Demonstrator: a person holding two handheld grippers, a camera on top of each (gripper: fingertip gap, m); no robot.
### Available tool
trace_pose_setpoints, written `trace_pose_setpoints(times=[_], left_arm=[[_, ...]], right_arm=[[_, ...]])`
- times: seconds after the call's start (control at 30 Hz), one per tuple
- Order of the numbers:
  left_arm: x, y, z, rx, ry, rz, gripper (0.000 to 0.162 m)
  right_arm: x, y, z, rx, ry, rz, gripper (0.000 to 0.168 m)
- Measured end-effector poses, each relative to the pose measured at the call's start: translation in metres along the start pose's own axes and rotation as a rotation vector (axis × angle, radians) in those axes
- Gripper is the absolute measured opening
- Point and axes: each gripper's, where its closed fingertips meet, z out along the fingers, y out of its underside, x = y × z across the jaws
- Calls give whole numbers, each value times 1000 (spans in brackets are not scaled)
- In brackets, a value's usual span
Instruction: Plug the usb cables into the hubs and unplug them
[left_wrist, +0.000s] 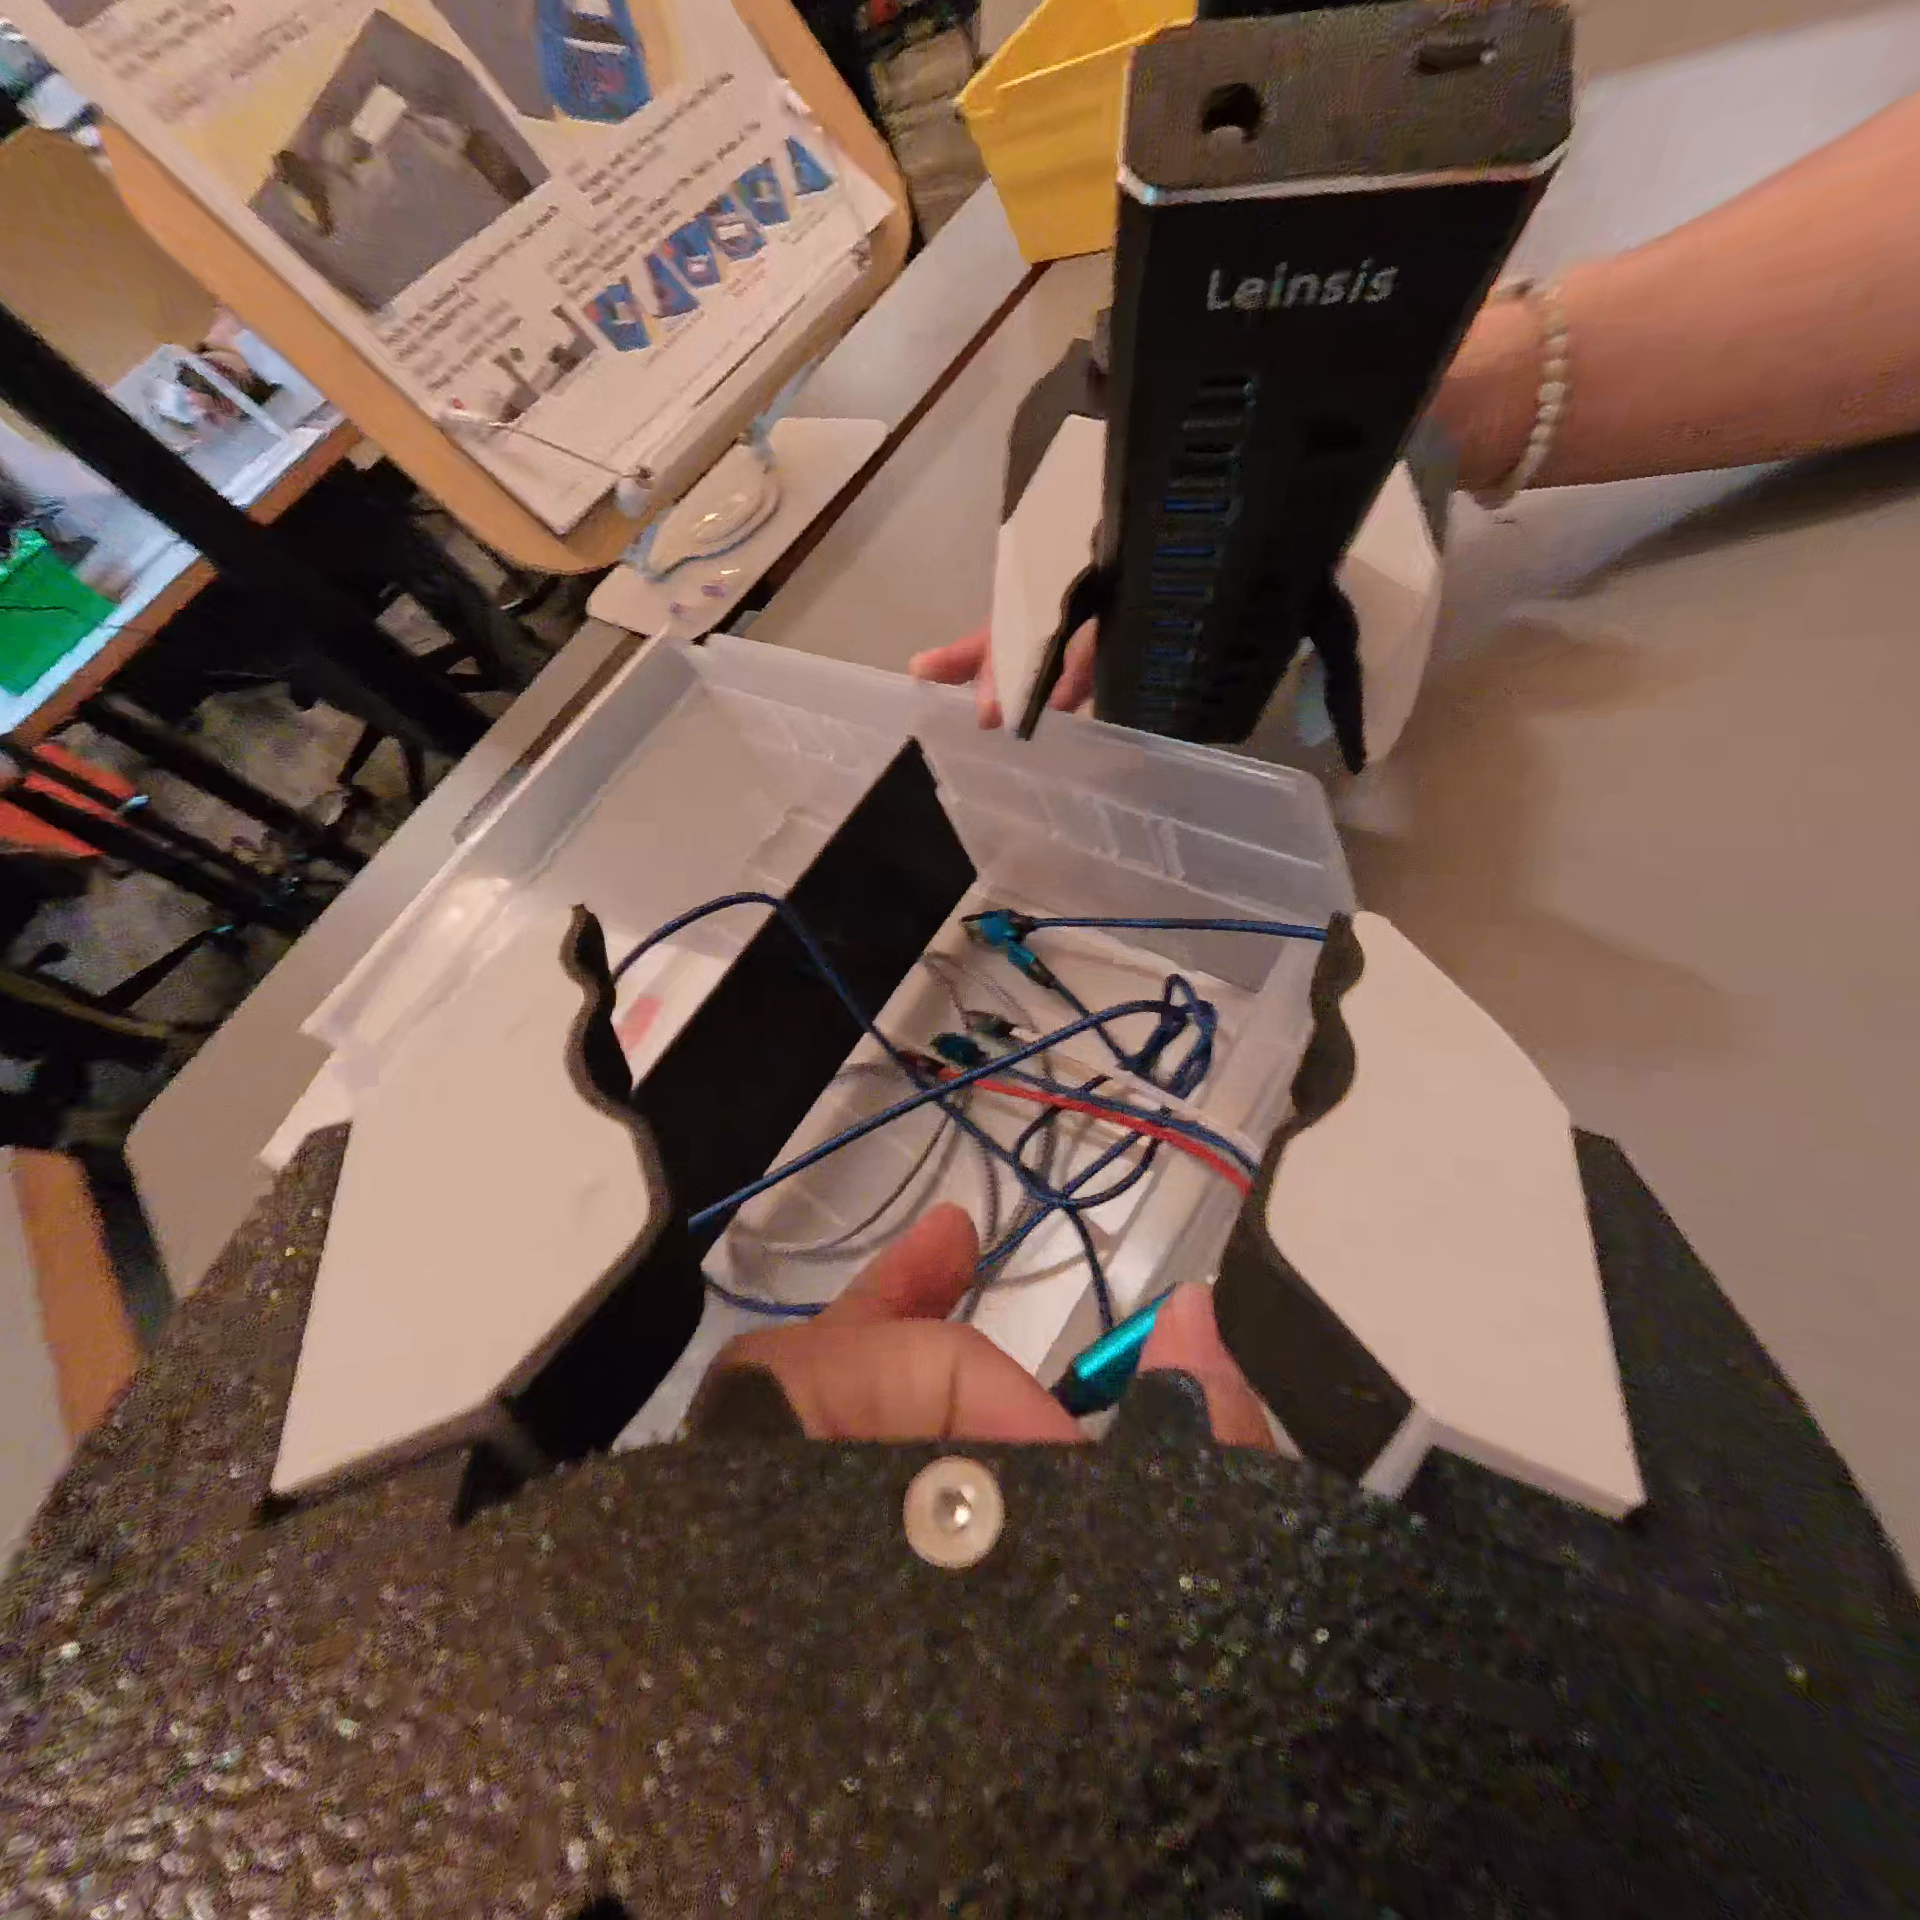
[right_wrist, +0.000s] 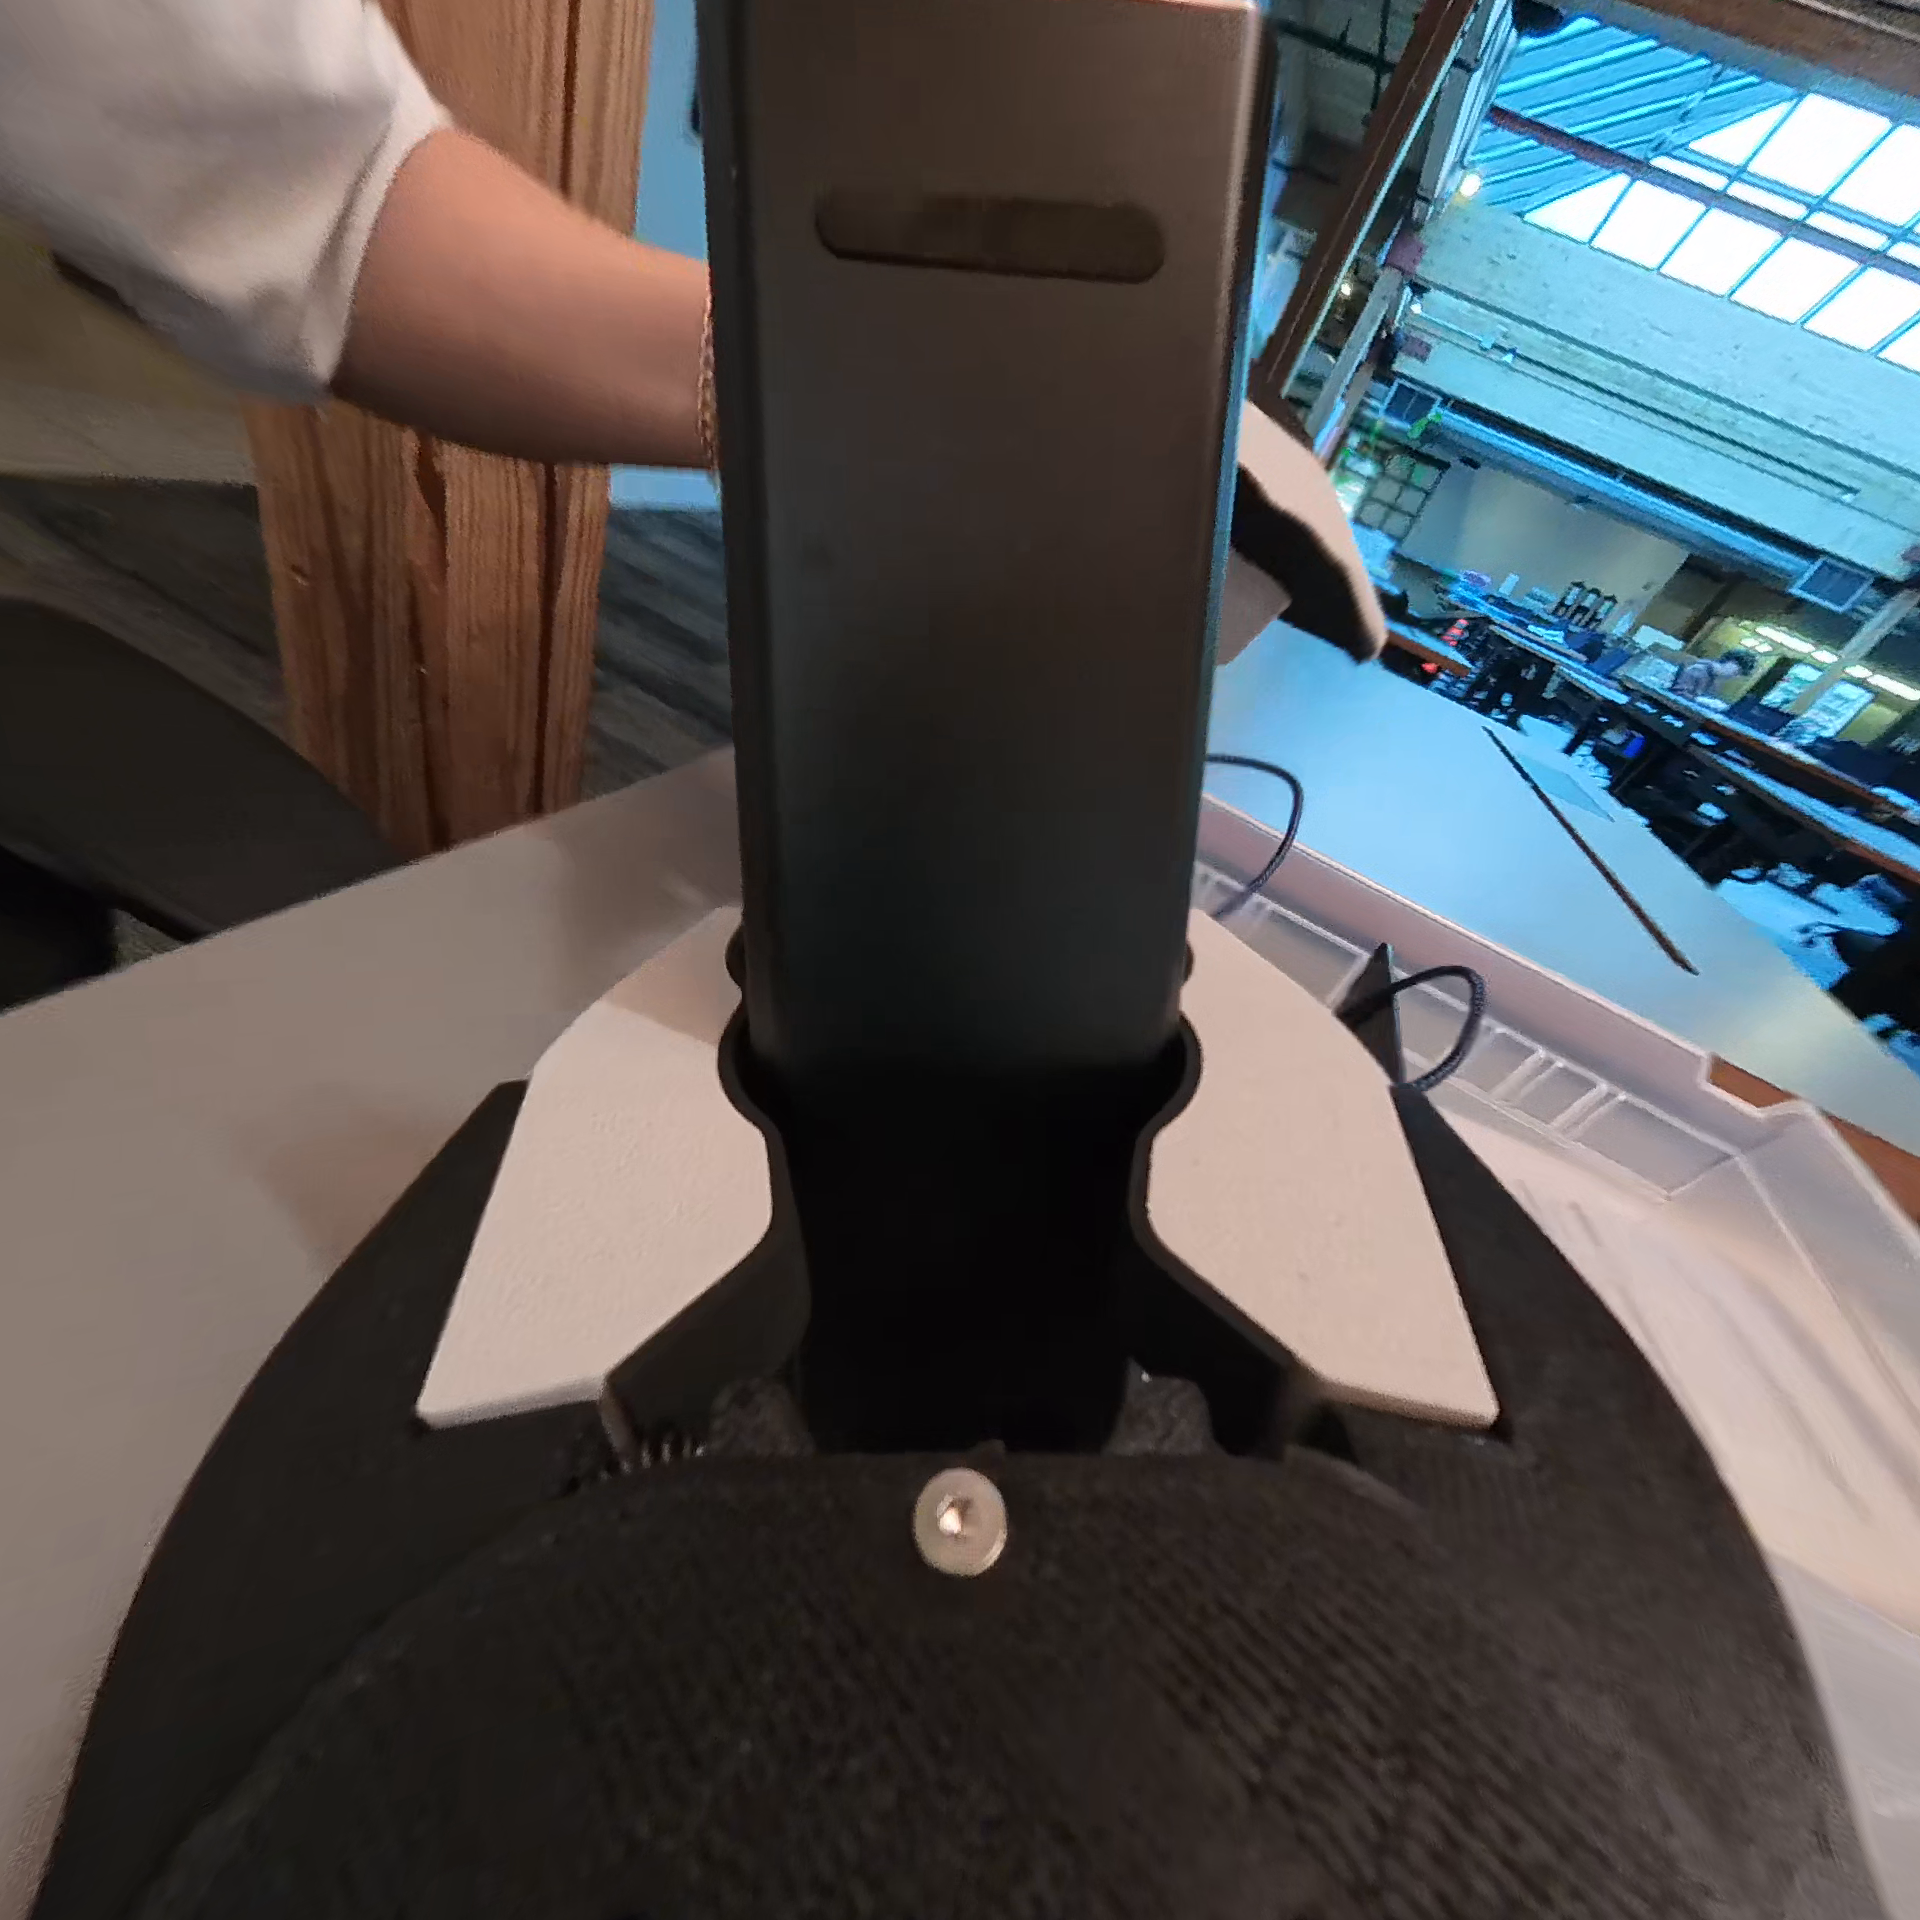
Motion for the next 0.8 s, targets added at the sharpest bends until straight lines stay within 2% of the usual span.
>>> trace_pose_setpoints(times=[0.1, 0.17, 0.23, 0.33, 0.4, 0.43, 0.47, 0.5, 0.57, 0.67, 0.73, 0.77, 0.8], left_arm=[[-37, -1, -18, -100, -262, -8, 128], [-47, 2, -33, -188, -346, -89, 127], [-26, 12, -39, -306, -235, -180, 126], [30, 34, -45, -568, 39, -281, 128], [61, 50, -52, -765, 158, -298, 110], [64, 59, -56, -856, 143, -271, 110], [59, 68, -60, -941, 84, -221, 117], [48, 77, -65, -1023, -3, -165, 142], [28, 82, -76, -1140, -150, -74, 144], [12, 67, -78, -1161, -187, 75, 144], [3, 51, -62, -1054, -206, 103, 142], [0, 47, -57, -1019, -223, 105, 136], [-5, 48, -57, -1038, -244, 140, 133]], right_arm=[[7, -11, -6, 64, 12, 72, 72], [18, -19, -14, 80, 59, 98, 72], [29, -25, -24, 82, 116, 114, 72], [42, -33, -40, 56, 202, 107, 72], [48, -40, -50, 49, 251, 95, 72], [50, -44, -56, 47, 278, 95, 72], [52, -47, -62, 45, 316, 97, 72], [50, -51, -68, 51, 342, 103, 72], [43, -57, -81, 55, 386, 117, 72], [24, -62, -106, -1, 448, 97, 72], [7, -65, -128, -32, 493, 91, 73], [-2, -67, -139, -33, 514, 101, 72], [-11, -69, -150, -26, 543, 118, 73]])
